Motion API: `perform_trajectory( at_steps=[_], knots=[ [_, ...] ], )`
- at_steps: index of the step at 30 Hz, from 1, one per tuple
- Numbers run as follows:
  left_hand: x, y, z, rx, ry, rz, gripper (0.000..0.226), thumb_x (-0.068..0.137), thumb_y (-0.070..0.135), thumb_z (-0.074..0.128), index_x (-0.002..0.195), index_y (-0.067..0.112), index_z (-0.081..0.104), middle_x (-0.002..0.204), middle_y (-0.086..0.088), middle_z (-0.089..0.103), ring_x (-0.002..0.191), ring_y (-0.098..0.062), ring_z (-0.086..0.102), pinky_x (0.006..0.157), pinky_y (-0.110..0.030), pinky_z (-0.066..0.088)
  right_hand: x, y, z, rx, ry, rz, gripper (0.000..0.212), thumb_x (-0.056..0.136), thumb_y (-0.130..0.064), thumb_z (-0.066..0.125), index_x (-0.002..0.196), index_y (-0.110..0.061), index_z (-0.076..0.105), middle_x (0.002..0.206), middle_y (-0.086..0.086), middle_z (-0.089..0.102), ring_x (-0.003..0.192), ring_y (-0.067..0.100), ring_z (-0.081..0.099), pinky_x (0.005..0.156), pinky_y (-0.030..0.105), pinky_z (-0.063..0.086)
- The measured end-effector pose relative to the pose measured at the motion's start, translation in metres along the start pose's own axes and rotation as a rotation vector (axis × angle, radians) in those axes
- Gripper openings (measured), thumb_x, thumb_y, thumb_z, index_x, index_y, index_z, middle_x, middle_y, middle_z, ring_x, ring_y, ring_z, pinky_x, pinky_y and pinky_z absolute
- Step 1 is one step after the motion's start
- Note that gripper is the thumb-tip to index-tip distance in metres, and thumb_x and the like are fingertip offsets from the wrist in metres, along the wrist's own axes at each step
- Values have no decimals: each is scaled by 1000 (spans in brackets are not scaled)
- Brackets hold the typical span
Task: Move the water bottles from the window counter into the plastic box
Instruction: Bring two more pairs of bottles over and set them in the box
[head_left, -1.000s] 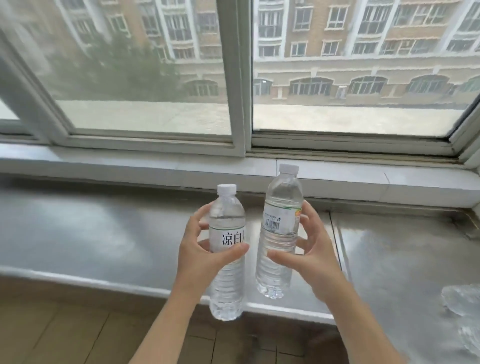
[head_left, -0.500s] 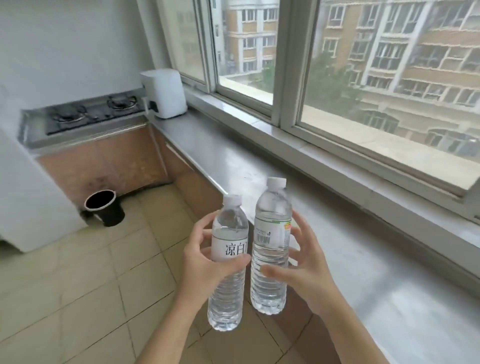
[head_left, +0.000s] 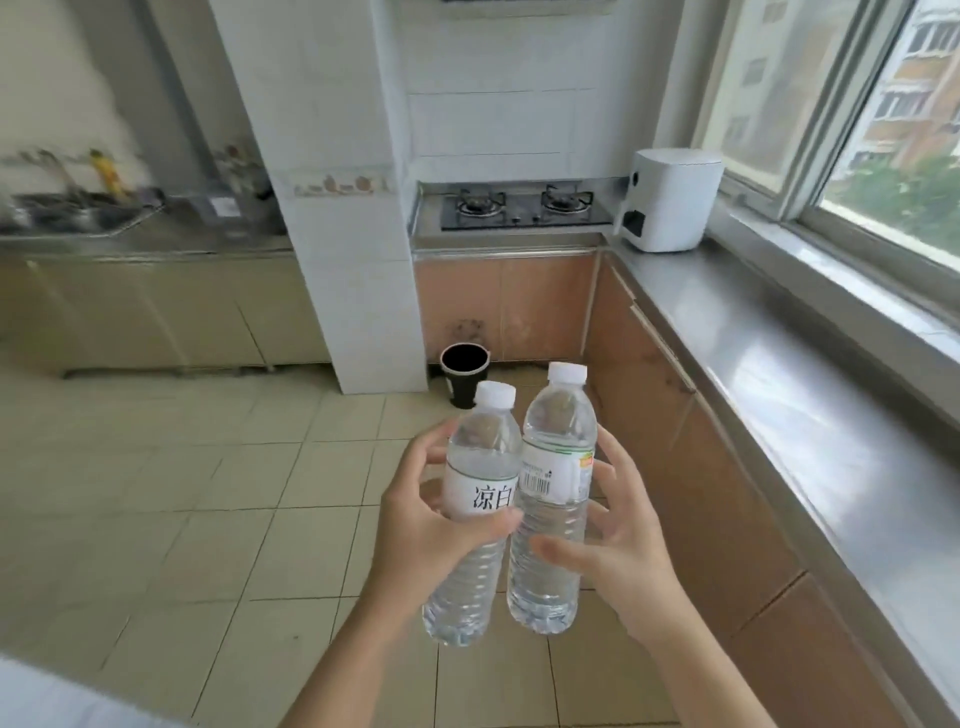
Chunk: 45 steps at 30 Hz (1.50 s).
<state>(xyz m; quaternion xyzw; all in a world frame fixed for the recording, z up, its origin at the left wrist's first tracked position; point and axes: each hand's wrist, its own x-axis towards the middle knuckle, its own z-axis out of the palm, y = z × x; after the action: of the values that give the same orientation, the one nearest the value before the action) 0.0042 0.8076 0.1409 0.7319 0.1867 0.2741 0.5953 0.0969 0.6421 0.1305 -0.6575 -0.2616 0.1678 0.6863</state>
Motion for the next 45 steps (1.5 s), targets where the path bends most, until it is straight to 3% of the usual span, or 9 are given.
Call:
perform_trajectory(
  at_steps=[5,10,16,18,22,26,35,40,45],
  knots=[
    [51,-23,-49,19,168,-6,88,52,13,96,115,58,55,110,23,62,94,-2,67,70,-19,55,82,14,53,21,-154,0,106,60,13,83,135,-47,40,119,-10,63,104,19,67,73,31,58],
    [119,-51,-79,63,309,-25,89,45,28,93,120,55,55,113,24,62,103,-3,63,77,-23,55,179,38,95,23,-282,-4,105,56,-1,89,136,-49,40,132,-5,57,116,24,61,83,49,57],
    [217,-81,-111,125,445,-33,89,45,24,94,118,58,55,111,21,64,104,-9,65,75,-20,54,304,56,141,60,-421,0,106,59,4,88,132,-55,39,130,-15,56,114,11,61,69,31,58],
    [248,-88,-128,136,496,-38,90,45,22,96,116,60,55,110,24,63,103,-5,64,75,-20,54,345,59,161,57,-470,1,107,59,5,87,133,-55,37,125,-20,57,110,6,62,67,30,58],
    [301,-96,-165,120,622,-69,86,38,37,90,109,67,53,108,26,62,99,2,63,71,-15,52,411,67,206,31,-537,20,109,58,3,88,134,-55,36,120,-23,58,109,6,62,70,30,58],
    [352,-111,-210,71,707,-71,87,42,27,93,113,60,56,112,21,63,100,2,64,70,-13,52,472,78,257,5,-608,30,109,57,3,88,133,-56,37,119,-24,58,110,7,62,75,35,59],
    [484,-173,-344,39,778,-103,89,45,22,94,119,54,55,118,17,63,106,-6,64,73,-21,54,603,108,403,-22,-651,45,106,58,2,88,129,-59,38,123,-22,56,111,8,61,71,27,57],
    [560,-191,-419,27,739,-117,87,46,19,93,117,55,56,113,18,64,99,0,65,68,-15,53,672,118,477,-13,-606,64,104,59,3,86,125,-63,39,122,-23,57,110,10,62,70,27,57],
    [637,-216,-487,34,726,-130,87,51,11,95,116,54,56,111,19,65,96,0,65,66,-17,54,748,129,546,-34,-593,70,105,58,2,87,127,-61,39,116,-25,60,117,18,59,92,48,53]
  ],
)
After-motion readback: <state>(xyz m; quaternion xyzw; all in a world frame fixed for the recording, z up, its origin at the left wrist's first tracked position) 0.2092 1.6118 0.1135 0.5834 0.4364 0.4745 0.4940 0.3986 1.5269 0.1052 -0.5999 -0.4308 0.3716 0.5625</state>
